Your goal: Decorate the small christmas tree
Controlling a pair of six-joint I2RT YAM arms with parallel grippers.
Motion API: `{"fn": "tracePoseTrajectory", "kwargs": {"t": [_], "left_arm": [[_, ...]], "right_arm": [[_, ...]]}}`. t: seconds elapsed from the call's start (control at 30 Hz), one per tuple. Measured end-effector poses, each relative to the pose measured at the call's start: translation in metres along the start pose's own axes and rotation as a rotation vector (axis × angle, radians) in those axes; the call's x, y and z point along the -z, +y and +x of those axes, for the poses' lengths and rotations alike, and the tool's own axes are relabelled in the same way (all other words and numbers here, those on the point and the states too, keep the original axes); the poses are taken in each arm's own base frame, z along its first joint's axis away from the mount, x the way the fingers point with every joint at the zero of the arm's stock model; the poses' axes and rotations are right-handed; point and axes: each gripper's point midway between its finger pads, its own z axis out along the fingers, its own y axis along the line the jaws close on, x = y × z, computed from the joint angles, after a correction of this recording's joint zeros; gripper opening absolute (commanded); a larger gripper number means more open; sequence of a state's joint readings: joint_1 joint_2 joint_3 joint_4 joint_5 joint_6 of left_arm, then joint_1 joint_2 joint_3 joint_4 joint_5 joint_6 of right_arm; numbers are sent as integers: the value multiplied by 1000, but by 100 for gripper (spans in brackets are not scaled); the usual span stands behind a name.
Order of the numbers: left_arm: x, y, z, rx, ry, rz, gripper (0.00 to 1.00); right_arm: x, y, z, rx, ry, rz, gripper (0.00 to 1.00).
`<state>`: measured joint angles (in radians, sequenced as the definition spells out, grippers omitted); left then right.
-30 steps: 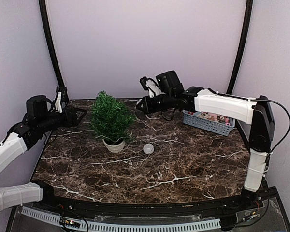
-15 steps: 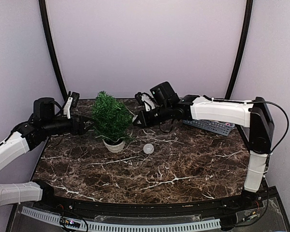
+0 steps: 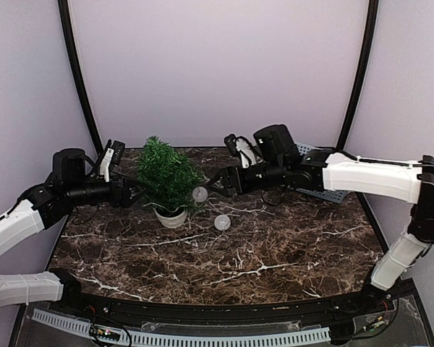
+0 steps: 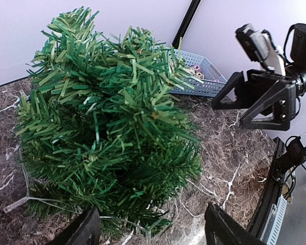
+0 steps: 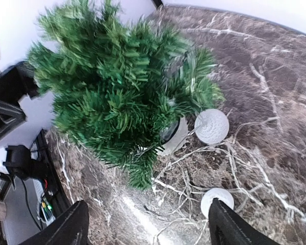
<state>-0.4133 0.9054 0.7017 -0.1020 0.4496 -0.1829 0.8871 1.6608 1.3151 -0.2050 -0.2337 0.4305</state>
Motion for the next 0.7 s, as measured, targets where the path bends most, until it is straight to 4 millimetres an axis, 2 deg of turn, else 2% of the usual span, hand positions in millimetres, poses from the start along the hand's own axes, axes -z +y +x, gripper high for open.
{"fn": "tracePoseTrajectory", "kwargs": {"t": [0.1,0.2,0.3,0.4,0.57,0.7], "left_arm": [[0,-2,0,-4,0,2,72],[-1,-3,0,-8,0,2,72],[-2,-5,1,-12,1,2,72],[-2,-4,1,-13,0,-3,72],[-4,-3,1,-13,2,-12,72],[-6,-1,2,-12,4,-16,72]], "right_arm": [[31,-8,-5,-7,-79,29,78],[39,-35,-5,-60,-125,91,77],[26,-69,16,-120,-87,171,77],[4,-87,54,-172,-1,203,76],[-23,-92,101,-212,100,205,75],[-43,-80,116,-202,122,178,69]]}}
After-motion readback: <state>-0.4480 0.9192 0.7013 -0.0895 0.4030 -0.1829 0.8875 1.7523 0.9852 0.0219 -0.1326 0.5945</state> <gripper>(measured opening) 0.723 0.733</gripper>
